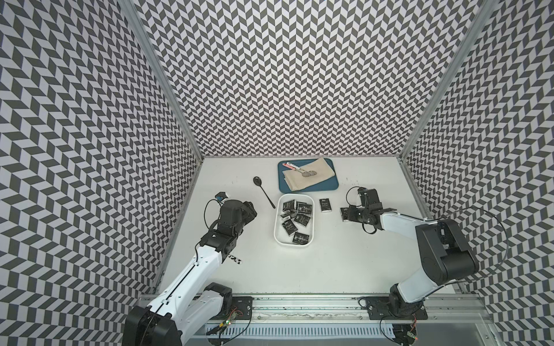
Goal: Take the pocket tissues out of the storage box
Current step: Place the pocket tissues at the center of the board.
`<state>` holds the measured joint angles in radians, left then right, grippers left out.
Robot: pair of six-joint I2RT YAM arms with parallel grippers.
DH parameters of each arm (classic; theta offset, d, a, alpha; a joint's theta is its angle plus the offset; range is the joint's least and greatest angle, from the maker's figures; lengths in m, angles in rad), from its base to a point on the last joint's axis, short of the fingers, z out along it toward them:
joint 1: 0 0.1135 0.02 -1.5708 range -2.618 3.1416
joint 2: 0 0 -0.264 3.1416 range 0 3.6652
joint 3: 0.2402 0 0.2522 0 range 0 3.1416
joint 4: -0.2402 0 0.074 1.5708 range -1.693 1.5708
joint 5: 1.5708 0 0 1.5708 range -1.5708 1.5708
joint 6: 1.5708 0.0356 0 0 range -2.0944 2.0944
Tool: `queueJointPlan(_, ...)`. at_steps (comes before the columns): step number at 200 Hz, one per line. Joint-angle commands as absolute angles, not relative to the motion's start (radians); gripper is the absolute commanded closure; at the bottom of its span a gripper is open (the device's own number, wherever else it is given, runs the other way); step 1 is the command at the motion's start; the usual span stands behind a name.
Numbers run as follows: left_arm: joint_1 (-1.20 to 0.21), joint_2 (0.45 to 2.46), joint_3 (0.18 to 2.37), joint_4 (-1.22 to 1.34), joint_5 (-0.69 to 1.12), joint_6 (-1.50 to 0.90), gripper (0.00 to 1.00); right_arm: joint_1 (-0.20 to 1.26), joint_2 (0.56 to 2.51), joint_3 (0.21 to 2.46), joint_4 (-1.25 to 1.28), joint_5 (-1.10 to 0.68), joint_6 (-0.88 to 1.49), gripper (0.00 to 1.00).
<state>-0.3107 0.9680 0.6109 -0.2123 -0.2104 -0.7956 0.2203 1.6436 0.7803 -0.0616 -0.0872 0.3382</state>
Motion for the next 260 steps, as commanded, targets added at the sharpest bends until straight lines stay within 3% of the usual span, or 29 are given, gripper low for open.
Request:
queueJointPlan(1, -0.322, 0.978, 0.646, -0.196, -0.198, -0.767, 0.32, 0.219, 1.710, 0.790, -0.046, -0.109, 0.343, 0.80)
queueJointPlan(260, -0.344, 0.965, 0.677, -0.233, -0.249, -0.770, 0.32, 0.291, 1.853, 0.924, 0.024, -0.126, 0.423, 0.81)
